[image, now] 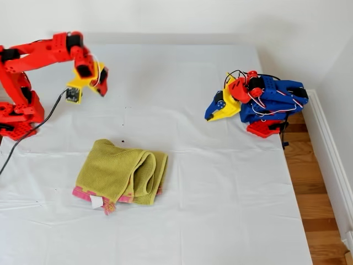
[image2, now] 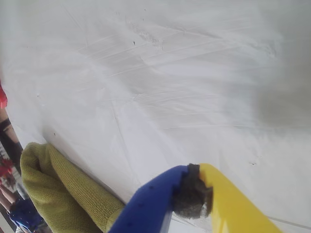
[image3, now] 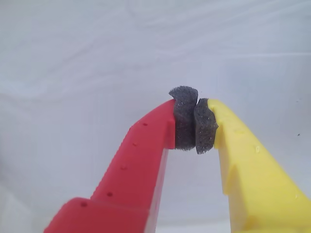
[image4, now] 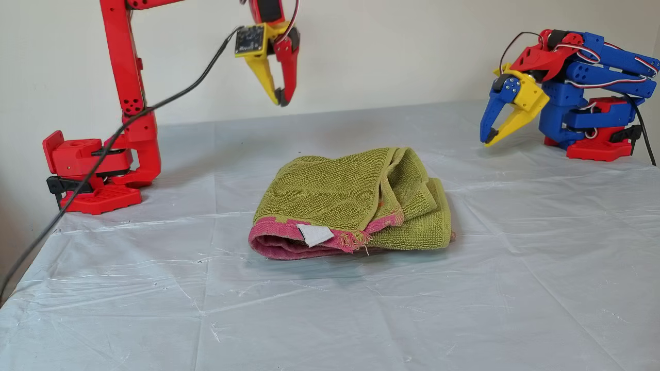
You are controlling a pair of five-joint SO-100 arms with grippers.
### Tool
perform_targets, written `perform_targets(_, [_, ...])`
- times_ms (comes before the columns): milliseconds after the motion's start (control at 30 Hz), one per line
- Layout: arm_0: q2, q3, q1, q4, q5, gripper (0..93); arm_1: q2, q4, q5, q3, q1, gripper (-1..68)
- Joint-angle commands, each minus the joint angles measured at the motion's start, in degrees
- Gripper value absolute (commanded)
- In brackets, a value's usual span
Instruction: Fold the towel.
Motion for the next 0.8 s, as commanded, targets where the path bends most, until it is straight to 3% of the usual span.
perform_targets(0, [7.6,9.8,-1.8,-7.6,-2.5,1.5,4.7,-0.1,0.3,0.4,0.3,0.1])
perform_targets(267, [11.5,31.9,-3.3,-27.8,10.6,1.5,4.7,-0.1,0.3,0.4,0.3,0.1])
perform_targets(300, [14.9,37.0,-3.7,-32.3,13.5,1.5,4.7,-0.1,0.3,0.4,0.3,0.1])
perform_targets(433, [41.0,63.3,-4.3,-50.1,12.9,1.5,4.7,-0.1,0.3,0.4,0.3,0.1])
perform_targets(600, [59.2,77.0,-4.5,-43.2,13.8,1.5,4.7,-0.1,0.3,0.4,0.3,0.1])
perform_targets(667, [75.7,81.6,-4.1,-35.7,14.0,1.5,4.7,-0.1,0.5,0.4,0.3,0.1])
perform_targets(767, [78.1,81.4,-4.4,-31.6,13.9,1.5,4.7,-0.6,3.5,0.5,0.7,0.1])
